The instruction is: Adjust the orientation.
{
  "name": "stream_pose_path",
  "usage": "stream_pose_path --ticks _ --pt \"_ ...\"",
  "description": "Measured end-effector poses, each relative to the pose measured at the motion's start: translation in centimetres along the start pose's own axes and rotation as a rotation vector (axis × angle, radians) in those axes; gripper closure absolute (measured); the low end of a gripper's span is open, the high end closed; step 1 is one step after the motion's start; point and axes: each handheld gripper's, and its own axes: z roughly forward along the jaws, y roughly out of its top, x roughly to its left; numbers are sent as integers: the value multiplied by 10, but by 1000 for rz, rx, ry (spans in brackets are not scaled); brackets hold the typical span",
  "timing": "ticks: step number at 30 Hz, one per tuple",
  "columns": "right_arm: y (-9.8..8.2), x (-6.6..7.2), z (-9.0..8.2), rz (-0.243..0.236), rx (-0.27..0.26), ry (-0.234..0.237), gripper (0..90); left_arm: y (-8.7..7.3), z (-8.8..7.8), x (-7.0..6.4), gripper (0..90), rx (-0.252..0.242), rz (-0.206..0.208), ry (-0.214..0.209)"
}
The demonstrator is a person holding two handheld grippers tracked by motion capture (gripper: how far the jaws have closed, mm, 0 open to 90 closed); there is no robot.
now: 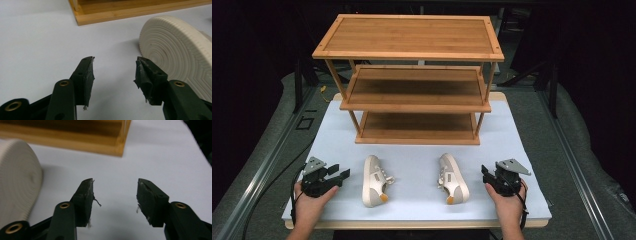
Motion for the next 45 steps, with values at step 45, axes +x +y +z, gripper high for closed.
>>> stream_pose_path --ticks 45 --pt "5 34 -35 -27 -82 98 435 10 -14 -44 541 -27 8 -141"
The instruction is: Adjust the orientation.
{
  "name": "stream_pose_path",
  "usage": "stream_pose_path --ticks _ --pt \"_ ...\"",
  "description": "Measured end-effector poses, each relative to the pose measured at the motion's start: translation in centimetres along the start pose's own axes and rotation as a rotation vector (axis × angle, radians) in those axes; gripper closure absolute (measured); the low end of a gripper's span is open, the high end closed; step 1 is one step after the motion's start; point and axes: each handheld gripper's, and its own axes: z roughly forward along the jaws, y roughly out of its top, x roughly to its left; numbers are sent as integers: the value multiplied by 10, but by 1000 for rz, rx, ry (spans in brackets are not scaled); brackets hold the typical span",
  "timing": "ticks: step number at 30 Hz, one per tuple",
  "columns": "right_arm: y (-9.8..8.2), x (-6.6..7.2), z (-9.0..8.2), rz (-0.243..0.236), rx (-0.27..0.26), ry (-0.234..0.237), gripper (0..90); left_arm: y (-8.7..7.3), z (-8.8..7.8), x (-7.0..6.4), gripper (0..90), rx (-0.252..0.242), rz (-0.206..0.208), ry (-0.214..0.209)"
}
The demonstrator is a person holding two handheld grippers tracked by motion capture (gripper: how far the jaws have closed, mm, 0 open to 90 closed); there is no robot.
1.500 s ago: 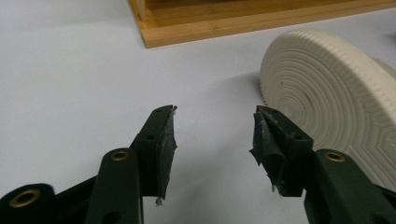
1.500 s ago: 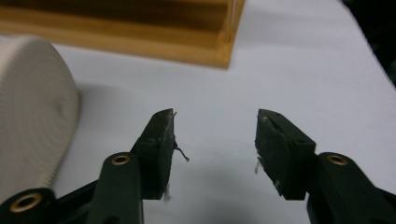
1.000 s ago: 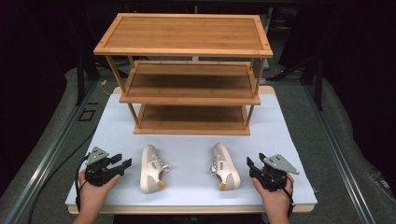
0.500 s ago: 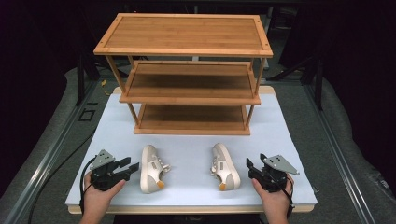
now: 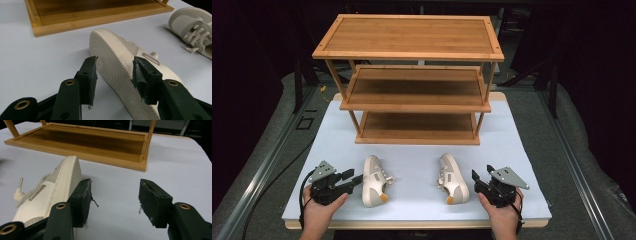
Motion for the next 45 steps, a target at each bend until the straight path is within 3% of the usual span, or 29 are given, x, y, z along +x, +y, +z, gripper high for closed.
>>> stream_pose_path --ticks 10,16,23,35,45 --pt "0 0 0 7 9 5 429 2 1 -8 590 10 9 -18" --pt "-1 -1 1 11 3 6 428 1 6 -12 507 22 18 -28" --pt "-1 -1 1 18 1 11 429 1 8 -14 487 20 19 -25" --pt "-1 -2 -1 28 2 9 427 -2 2 -9 534 15 9 -22" --pt "-1 -3 -1 29 -8 18 436 -11 -13 0 602 12 -11 25"
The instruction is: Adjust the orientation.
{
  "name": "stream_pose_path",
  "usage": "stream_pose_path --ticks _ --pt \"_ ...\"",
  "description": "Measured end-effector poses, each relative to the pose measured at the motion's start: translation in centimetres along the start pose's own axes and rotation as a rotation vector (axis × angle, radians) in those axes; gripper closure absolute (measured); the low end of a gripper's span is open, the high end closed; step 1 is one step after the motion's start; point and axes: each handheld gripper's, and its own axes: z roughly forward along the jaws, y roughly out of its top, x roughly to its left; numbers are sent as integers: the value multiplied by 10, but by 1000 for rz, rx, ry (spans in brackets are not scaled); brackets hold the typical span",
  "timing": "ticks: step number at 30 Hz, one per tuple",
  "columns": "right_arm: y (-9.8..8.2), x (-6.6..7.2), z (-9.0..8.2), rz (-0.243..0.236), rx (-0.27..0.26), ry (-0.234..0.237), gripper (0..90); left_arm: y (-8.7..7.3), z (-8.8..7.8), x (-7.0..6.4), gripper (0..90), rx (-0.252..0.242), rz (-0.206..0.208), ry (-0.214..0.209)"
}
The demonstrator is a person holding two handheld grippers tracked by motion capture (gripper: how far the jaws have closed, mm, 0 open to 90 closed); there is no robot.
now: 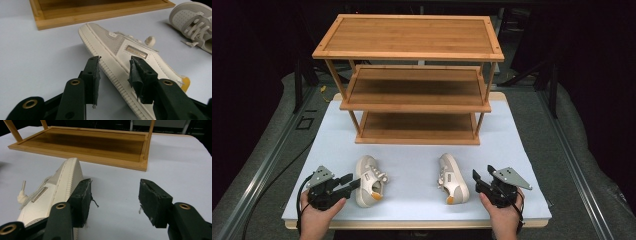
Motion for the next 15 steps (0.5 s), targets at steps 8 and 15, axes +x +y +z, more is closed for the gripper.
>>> stream_pose_path --ticks 8,15 --pt "0 0 0 11 5 3 436 -10 -7 15 642 47 -49 46" --pt "-1 -1 1 14 6 0 436 -19 -4 30 642 138 -92 93"
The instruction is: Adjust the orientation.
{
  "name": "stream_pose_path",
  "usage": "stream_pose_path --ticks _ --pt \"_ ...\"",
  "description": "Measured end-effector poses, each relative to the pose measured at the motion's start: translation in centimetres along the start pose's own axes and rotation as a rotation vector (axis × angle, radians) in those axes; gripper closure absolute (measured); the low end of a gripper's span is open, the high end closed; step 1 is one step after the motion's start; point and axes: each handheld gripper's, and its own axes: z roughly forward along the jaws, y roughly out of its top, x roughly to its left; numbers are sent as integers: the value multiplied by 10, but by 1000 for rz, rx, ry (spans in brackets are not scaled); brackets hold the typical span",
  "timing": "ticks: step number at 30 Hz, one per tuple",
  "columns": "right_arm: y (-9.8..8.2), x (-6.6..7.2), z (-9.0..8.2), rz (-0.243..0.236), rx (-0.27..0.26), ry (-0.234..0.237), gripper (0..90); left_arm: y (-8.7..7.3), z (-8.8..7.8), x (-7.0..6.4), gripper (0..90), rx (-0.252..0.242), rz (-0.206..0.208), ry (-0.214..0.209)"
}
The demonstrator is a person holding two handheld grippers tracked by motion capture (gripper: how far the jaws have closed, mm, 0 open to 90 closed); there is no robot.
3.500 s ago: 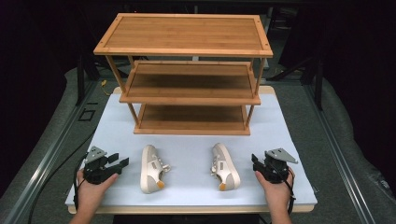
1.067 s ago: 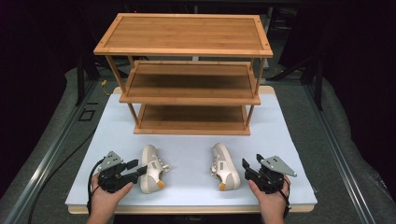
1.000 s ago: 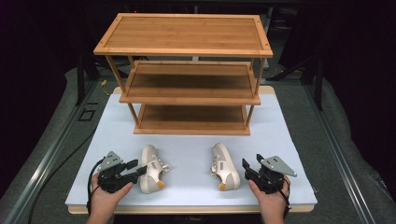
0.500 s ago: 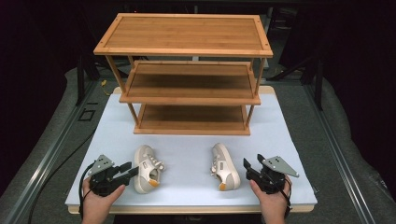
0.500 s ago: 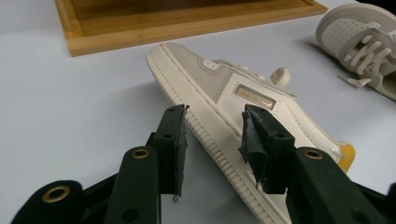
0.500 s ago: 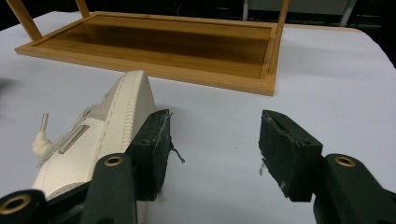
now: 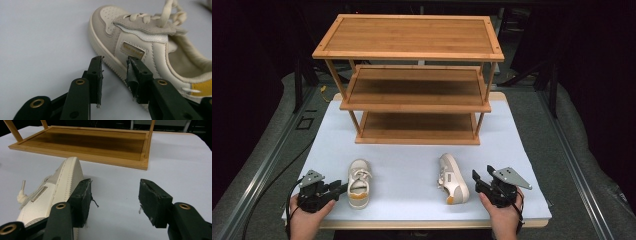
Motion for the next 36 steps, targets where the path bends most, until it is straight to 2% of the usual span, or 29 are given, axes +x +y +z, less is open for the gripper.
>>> stream_pose_path --ticks 1,5,6,8,10,11,12,15,21,24,26,29,33,36 --pt "0 0 0 3 0 2 435 0 0 1 642 7 -6 10" --pt "0 -3 0 27 -3 7 434 3 -9 0 600 -52 -34 8" --pt "-1 -3 0 27 -4 8 433 3 -9 0 590 -52 -34 8" --pt "-1 -4 -1 32 -6 7 433 5 -16 -5 572 -99 -35 -5" --pt "-1 -4 -1 33 -6 7 433 5 -17 -7 551 -114 -34 -6" --pt "-1 -4 -1 33 -6 9 433 7 -19 -10 536 -126 -33 -22" --pt "-1 -4 -1 33 -6 9 433 7 -19 -10 517 -126 -33 -22" --pt "0 -3 -1 32 -8 10 433 7 -12 -17 472 -103 -21 -60" --pt "0 -2 -1 32 -13 11 433 8 0 -23 476 -70 4 -56" --pt "1 -2 -2 42 -23 10 443 9 2 -23 492 -67 6 -42" --pt "2 -3 -4 43 -18 22 472 9 2 -20 562 -68 -7 -36" --pt "1 -3 -3 53 -22 30 473 9 3 -17 576 -67 -17 -50" --pt "2 0 -3 47 -23 28 494 12 9 -17 592 -77 -7 -71" --pt "4 3 -5 33 -16 37 525 19 18 -22 593 -77 3 -82"
